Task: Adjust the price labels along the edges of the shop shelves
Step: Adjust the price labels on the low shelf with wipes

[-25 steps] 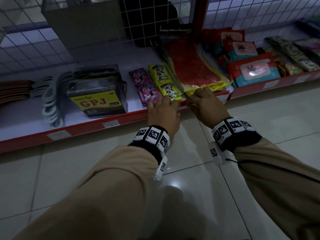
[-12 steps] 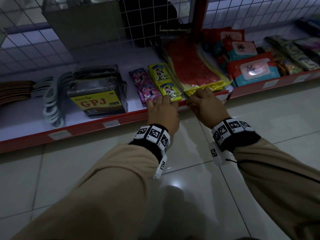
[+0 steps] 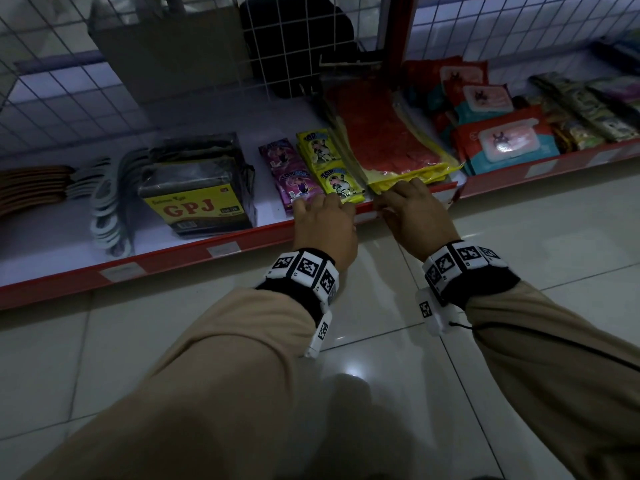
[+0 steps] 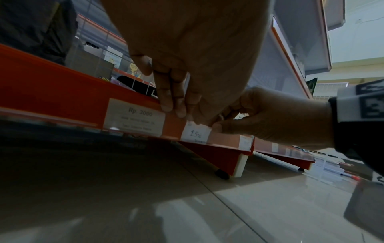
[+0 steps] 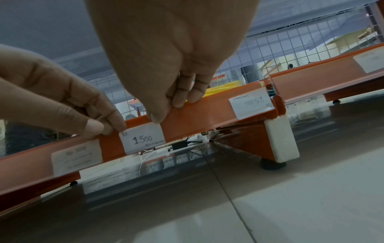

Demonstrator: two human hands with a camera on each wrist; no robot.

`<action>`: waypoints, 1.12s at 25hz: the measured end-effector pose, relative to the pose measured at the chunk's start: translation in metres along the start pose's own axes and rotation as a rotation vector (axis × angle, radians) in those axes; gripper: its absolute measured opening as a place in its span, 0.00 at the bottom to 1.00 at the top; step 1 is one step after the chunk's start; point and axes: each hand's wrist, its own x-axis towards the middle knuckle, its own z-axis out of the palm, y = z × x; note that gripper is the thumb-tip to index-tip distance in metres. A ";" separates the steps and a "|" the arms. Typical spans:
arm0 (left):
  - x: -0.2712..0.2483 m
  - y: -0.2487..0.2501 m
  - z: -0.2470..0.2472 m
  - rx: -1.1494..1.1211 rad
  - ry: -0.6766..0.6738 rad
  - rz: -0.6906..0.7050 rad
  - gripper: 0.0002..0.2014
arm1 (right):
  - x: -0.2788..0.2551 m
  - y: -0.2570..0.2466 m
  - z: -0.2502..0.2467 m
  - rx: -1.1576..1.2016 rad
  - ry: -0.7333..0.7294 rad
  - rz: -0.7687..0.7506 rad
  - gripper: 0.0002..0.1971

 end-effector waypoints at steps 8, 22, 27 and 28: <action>-0.006 -0.006 -0.006 -0.043 0.006 0.051 0.15 | -0.009 -0.006 0.002 -0.033 0.051 0.009 0.10; -0.031 -0.026 -0.106 0.050 -0.042 0.125 0.16 | -0.002 -0.057 -0.071 0.006 0.016 0.086 0.13; -0.032 -0.040 -0.174 -0.046 0.073 0.158 0.16 | 0.022 -0.101 -0.132 -0.106 0.128 0.097 0.19; -0.031 -0.041 -0.186 -0.064 0.110 0.175 0.15 | 0.027 -0.109 -0.144 -0.098 0.155 0.083 0.18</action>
